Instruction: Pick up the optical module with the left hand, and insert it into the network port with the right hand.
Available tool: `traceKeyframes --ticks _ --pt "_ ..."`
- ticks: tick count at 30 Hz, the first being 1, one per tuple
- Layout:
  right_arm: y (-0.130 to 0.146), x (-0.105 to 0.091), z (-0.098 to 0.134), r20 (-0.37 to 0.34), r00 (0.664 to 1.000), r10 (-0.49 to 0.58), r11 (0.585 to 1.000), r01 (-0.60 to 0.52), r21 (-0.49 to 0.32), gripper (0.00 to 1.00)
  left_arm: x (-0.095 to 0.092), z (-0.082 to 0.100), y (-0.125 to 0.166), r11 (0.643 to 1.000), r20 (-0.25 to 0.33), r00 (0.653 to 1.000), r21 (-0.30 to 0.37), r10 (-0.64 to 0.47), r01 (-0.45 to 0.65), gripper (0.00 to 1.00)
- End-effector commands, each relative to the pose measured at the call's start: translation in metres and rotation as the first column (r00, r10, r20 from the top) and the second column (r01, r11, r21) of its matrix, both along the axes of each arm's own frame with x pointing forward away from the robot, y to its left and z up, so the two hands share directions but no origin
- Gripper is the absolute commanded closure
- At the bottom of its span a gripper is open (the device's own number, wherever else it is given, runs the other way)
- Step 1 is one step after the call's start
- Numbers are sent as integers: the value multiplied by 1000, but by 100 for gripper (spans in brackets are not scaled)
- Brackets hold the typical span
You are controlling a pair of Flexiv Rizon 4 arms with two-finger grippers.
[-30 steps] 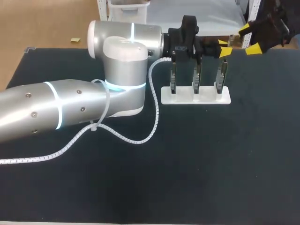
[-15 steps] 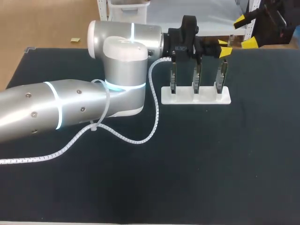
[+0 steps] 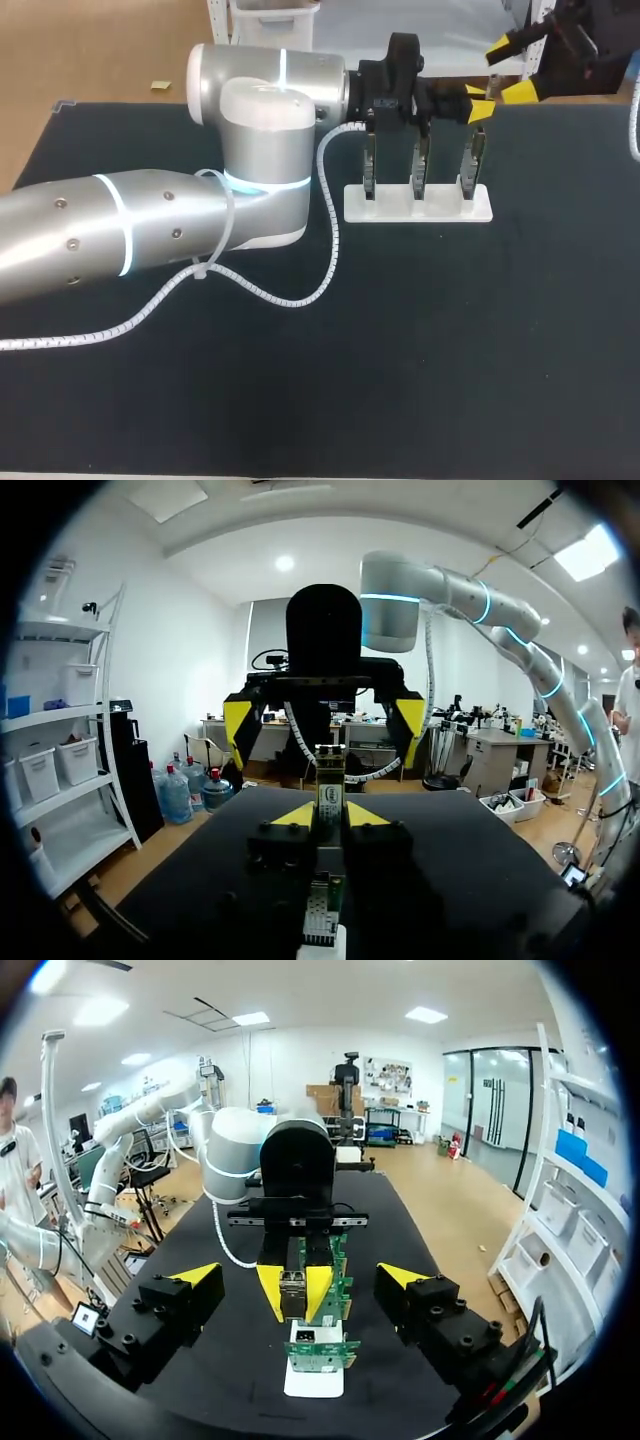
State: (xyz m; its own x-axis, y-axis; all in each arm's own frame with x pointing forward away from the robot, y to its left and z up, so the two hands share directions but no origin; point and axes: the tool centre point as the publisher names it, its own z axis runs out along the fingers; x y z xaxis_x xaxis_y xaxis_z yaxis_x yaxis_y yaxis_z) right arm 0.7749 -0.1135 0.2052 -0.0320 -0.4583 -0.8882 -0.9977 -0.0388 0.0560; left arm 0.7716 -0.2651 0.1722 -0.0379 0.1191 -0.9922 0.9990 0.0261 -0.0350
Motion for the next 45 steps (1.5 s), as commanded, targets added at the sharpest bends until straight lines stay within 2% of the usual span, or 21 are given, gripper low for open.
traceKeyframes --ticks 1,22,45 --pt "5 2 -1 -9 1000 8 1000 -8 -12 0 4 0 -1 1000 0 1000 0 -7 7 100" --pt "10 -1 -2 4 1000 -25 999 25 -43 0 4 0 -1 1000 0 1000 0 -7 7 100" --pt "5 -8 -3 -2 999 -39 998 39 -40 0 4 0 -1 1000 0 1000 0 -7 7 100"
